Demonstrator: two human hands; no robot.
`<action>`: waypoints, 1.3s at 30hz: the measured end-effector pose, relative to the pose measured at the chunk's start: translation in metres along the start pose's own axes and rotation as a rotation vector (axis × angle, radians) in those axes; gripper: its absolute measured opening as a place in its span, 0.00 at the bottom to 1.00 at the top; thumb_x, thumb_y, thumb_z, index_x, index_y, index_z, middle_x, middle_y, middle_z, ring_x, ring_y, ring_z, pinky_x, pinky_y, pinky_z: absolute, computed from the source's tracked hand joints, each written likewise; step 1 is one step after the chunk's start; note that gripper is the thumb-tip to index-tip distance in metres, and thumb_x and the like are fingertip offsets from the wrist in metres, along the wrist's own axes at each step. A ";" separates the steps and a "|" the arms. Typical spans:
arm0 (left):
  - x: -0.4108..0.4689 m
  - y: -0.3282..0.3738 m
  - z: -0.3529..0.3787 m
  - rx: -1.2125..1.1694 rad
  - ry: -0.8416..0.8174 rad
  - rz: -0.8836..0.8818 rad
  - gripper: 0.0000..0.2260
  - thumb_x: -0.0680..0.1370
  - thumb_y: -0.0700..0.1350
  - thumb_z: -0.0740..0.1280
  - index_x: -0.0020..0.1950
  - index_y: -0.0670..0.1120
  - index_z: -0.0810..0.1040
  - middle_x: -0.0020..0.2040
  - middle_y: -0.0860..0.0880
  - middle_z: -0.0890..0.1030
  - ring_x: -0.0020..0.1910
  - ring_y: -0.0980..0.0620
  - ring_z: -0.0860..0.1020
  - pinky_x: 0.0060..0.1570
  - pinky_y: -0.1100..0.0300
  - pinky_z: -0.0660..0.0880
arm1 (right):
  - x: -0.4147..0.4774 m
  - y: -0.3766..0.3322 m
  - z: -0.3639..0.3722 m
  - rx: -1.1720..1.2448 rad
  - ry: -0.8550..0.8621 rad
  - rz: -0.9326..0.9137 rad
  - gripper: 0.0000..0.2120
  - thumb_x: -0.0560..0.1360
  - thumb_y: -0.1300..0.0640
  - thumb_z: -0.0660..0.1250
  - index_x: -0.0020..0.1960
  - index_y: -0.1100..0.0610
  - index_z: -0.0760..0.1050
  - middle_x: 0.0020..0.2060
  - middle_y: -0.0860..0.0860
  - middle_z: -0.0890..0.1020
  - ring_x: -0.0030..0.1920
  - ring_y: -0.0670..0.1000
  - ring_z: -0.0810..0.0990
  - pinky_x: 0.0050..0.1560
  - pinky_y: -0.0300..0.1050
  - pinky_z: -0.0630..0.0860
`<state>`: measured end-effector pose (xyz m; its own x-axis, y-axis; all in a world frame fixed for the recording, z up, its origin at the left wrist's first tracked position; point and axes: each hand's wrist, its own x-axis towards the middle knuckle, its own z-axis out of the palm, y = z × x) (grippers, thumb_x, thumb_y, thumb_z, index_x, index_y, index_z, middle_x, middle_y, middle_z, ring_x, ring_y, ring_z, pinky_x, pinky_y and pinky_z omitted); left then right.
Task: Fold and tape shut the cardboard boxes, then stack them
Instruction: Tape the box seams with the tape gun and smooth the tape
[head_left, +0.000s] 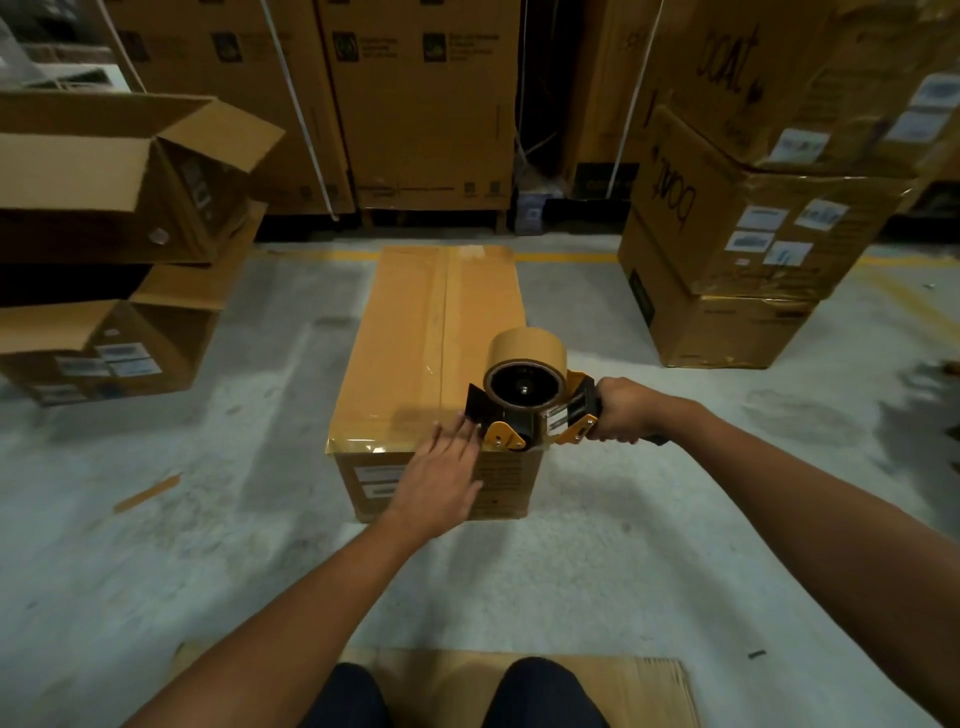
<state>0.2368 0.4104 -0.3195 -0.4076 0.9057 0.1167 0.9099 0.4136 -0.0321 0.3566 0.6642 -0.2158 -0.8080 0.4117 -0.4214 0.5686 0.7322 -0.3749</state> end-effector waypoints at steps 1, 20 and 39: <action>0.002 0.005 -0.001 -0.015 0.014 0.001 0.31 0.83 0.57 0.57 0.80 0.43 0.55 0.81 0.44 0.57 0.81 0.46 0.49 0.79 0.45 0.45 | -0.001 -0.001 -0.001 -0.005 -0.003 -0.005 0.03 0.73 0.60 0.73 0.43 0.57 0.80 0.34 0.54 0.81 0.32 0.51 0.79 0.33 0.41 0.77; 0.006 -0.002 0.016 0.043 0.055 -0.010 0.35 0.78 0.54 0.65 0.80 0.43 0.57 0.80 0.44 0.61 0.80 0.46 0.55 0.77 0.44 0.53 | -0.026 0.057 -0.008 0.012 0.012 0.083 0.02 0.73 0.60 0.73 0.44 0.59 0.80 0.34 0.54 0.80 0.32 0.51 0.78 0.33 0.41 0.77; 0.033 0.032 0.021 -0.054 0.143 0.167 0.32 0.76 0.52 0.66 0.78 0.43 0.64 0.77 0.45 0.66 0.78 0.46 0.61 0.76 0.44 0.58 | -0.021 0.083 -0.001 0.060 0.006 0.088 0.04 0.74 0.61 0.72 0.48 0.60 0.79 0.41 0.60 0.83 0.36 0.52 0.80 0.33 0.41 0.78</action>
<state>0.2506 0.4549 -0.3374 -0.2388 0.9372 0.2541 0.9683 0.2494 -0.0099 0.4209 0.7166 -0.2373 -0.7556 0.4758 -0.4502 0.6452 0.6593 -0.3860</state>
